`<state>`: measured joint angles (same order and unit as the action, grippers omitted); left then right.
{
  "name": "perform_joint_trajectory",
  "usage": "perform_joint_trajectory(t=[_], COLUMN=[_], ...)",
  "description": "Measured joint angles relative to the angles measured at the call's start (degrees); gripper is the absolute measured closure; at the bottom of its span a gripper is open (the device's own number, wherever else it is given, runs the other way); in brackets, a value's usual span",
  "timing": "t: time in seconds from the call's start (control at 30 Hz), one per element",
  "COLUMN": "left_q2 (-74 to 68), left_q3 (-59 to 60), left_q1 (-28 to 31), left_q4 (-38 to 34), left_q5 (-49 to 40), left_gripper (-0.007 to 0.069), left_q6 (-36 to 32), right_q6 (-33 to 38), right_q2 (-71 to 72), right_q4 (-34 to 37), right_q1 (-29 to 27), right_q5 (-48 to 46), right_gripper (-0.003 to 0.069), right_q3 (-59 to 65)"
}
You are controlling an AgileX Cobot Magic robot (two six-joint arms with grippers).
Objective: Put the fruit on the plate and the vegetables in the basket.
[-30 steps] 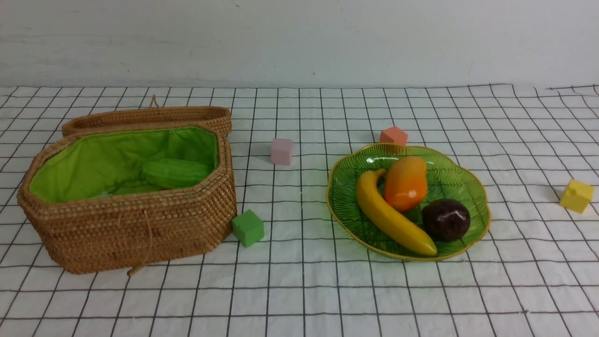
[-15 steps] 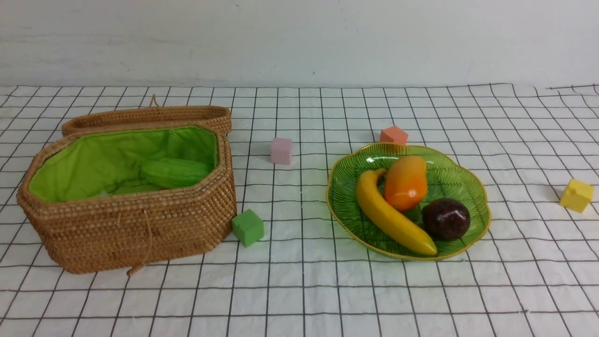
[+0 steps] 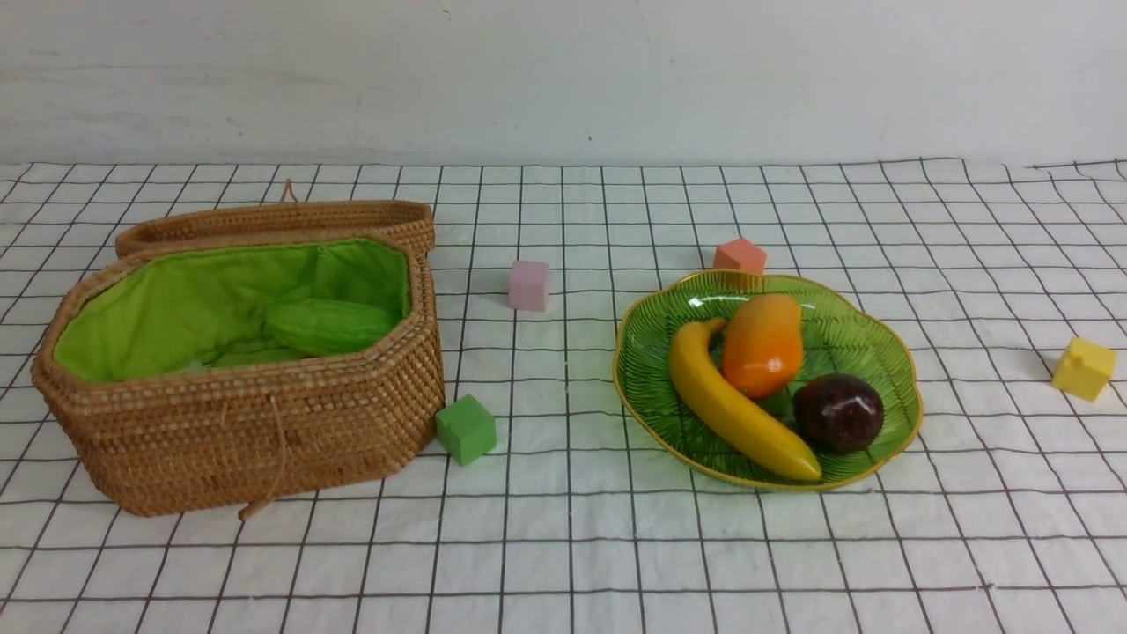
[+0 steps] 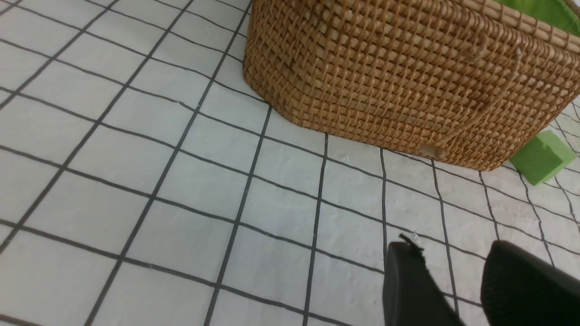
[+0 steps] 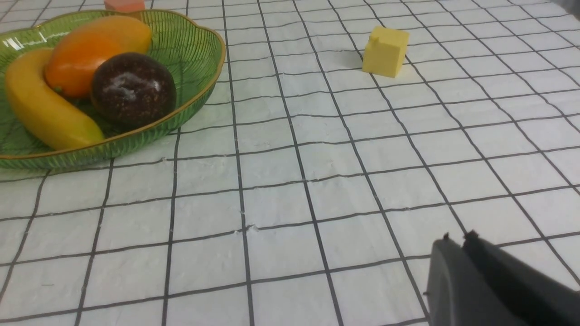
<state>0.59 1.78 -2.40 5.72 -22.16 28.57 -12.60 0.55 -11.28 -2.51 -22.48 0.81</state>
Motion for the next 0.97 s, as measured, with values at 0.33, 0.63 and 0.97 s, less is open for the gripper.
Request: perform_joint_trajectory(t=[0.33,0.63,0.97], left_q2=[0.0,0.0,0.0], left_q3=[0.0,0.0,0.0], left_q1=[0.0,0.0,0.0], left_q4=[0.0,0.0,0.0], left_q5=[0.0,0.0,0.0], left_gripper=[0.0386,0.0386,0.0386], left_q6=[0.0,0.0,0.0], right_q6=[0.0,0.0,0.0], right_q2=[0.0,0.0,0.0], right_q4=[0.0,0.1,0.1], right_q1=[0.0,0.0,0.0], right_q5=[0.0,0.0,0.0], right_gripper=[0.0594,0.0584,0.0572], right_q3=[0.0,0.0,0.0])
